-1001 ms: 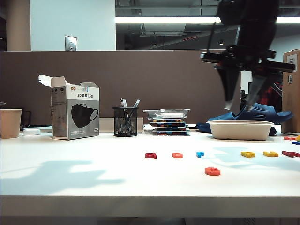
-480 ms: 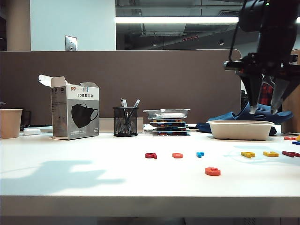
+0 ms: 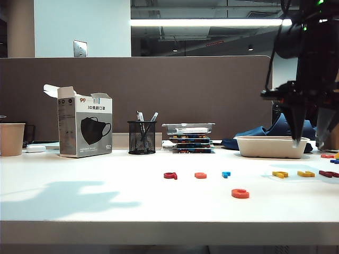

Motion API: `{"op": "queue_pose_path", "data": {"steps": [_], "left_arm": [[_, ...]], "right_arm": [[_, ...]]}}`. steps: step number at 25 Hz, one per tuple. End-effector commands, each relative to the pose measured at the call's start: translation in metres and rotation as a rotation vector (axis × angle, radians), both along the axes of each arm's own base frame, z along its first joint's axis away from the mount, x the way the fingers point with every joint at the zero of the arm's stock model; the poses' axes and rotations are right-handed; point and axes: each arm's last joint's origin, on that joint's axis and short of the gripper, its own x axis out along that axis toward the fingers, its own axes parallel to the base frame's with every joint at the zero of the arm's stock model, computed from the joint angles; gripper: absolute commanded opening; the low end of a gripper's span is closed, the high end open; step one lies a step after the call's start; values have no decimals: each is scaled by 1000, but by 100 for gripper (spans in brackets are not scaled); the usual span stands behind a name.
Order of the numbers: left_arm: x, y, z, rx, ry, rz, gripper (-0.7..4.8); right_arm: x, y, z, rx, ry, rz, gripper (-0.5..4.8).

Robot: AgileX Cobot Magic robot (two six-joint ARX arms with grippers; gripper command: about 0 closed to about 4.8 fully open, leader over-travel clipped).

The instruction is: Select the appropriate letters from the row of letter magnets placed on the table to arrange into the word "cup".

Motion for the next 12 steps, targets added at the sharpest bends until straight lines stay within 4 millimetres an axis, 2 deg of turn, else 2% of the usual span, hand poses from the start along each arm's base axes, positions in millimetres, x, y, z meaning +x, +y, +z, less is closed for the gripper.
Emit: {"op": "queue_pose_path", "data": {"steps": [1,4,12], "left_arm": [[0,1,2,-6,-14,-1,-5],[0,1,2,-6,-14,0,-5],[0,0,2,-6,-14,-1,-5]], "right_arm": [[4,-2,-5,-3,-2,-1,202],[9,-1,-13,1,7,1,202],[13,0,-17,-6,-9,29,216]]}}
